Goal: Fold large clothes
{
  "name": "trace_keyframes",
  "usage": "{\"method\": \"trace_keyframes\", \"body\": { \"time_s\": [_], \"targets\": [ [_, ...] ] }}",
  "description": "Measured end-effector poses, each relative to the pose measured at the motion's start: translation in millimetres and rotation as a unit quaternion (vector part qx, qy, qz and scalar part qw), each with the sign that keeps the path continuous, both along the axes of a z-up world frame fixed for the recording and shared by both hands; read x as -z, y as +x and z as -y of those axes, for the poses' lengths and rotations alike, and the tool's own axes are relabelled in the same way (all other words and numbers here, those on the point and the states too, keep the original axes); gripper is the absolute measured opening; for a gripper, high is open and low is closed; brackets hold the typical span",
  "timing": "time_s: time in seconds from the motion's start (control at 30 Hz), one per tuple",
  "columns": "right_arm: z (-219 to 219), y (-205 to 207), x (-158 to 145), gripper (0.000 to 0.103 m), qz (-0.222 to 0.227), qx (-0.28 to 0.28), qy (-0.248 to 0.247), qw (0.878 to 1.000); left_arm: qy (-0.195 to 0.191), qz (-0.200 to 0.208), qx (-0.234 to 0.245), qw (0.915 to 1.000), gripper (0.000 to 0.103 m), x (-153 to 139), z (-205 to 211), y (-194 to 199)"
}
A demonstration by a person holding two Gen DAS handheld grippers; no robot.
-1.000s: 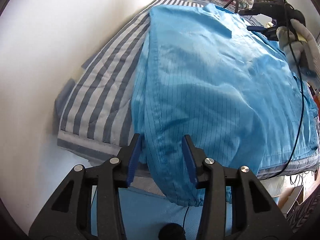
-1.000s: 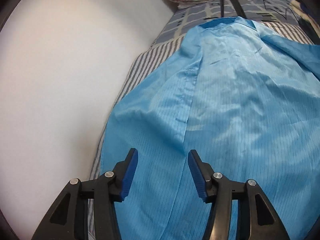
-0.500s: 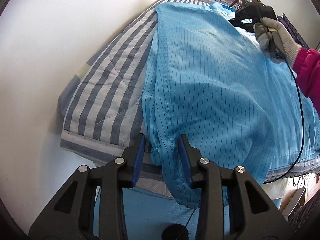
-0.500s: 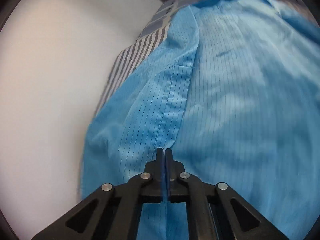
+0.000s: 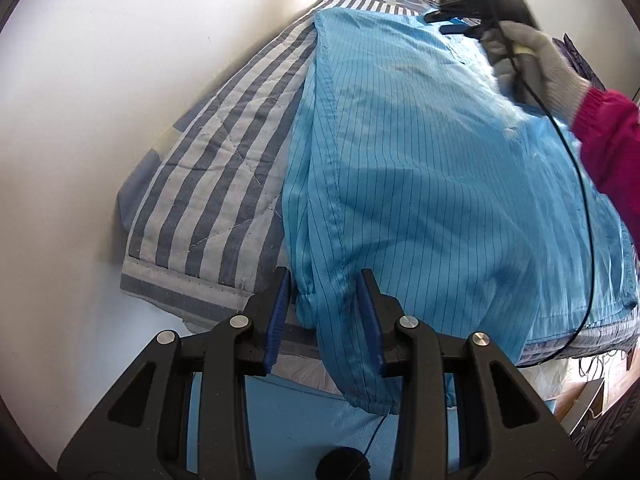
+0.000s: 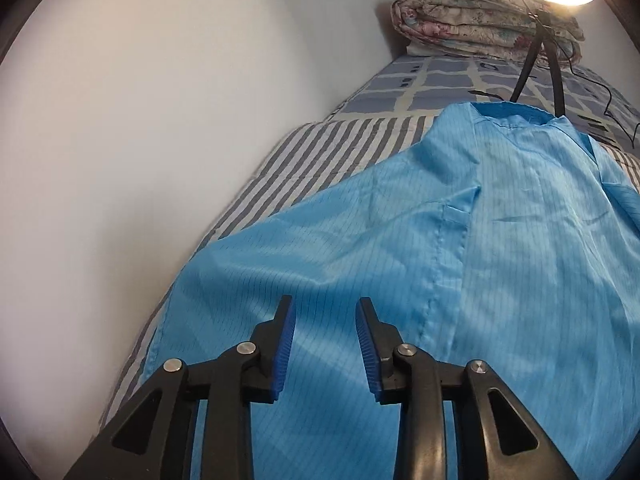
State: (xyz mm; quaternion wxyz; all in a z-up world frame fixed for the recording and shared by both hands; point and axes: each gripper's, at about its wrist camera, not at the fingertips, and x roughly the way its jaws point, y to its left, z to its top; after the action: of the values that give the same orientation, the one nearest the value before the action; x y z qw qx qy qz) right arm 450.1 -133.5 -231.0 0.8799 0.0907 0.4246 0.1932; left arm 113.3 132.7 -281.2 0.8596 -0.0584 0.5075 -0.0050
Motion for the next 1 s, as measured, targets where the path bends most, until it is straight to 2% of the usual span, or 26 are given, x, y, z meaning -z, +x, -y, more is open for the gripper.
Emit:
{"method": "trace_keyframes", "body": {
  "time_s": [0.07,0.13,0.17,0.23,0.37,0.43,0.6,0.7,0.83,1.0],
  "targets": [
    [-9,16,15,0.032,-0.029,0.004,-0.001,1.0,-0.001,0.006,0.0,1.0,0.035,-4,-1,-3],
    [-16,29,38,0.029,-0.081,0.002,-0.028,0.996,-0.004,0.013,0.0,0.9999,0.035,-7,-3,-6],
    [-19,27,37,0.025,-0.072,0.0,-0.045,0.996,-0.011,0.018,-0.001,0.9998,0.035,-10,-6,-8],
    [-16,23,27,0.027,-0.066,0.0,-0.05,0.997,-0.019,0.03,-0.003,0.9994,0.035,-15,-10,-9],
    [14,-1,-10,0.034,-0.04,0.014,0.028,0.999,-0.044,0.044,-0.006,0.9981,0.036,-25,-19,-12],
    [27,-25,-30,0.034,-0.031,0.006,0.056,0.998,-0.07,0.045,-0.007,0.9965,0.04,-28,-24,-14],
    [47,-102,-73,0.036,-0.005,-0.033,0.061,0.998,-0.122,0.03,-0.012,0.992,0.042,-28,-34,-20],
    [60,-145,-89,0.039,0.004,-0.055,0.056,0.997,-0.143,0.021,-0.015,0.9894,0.042,-29,-40,-22],
    [74,-194,-89,0.039,-0.004,-0.079,0.049,0.996,-0.141,0.014,-0.028,0.9895,0.042,-32,-46,-17],
    [75,-261,-62,0.038,-0.037,-0.106,0.029,0.993,-0.156,-0.011,-0.039,0.9869,0.043,-27,-46,-3]
  ]
}}
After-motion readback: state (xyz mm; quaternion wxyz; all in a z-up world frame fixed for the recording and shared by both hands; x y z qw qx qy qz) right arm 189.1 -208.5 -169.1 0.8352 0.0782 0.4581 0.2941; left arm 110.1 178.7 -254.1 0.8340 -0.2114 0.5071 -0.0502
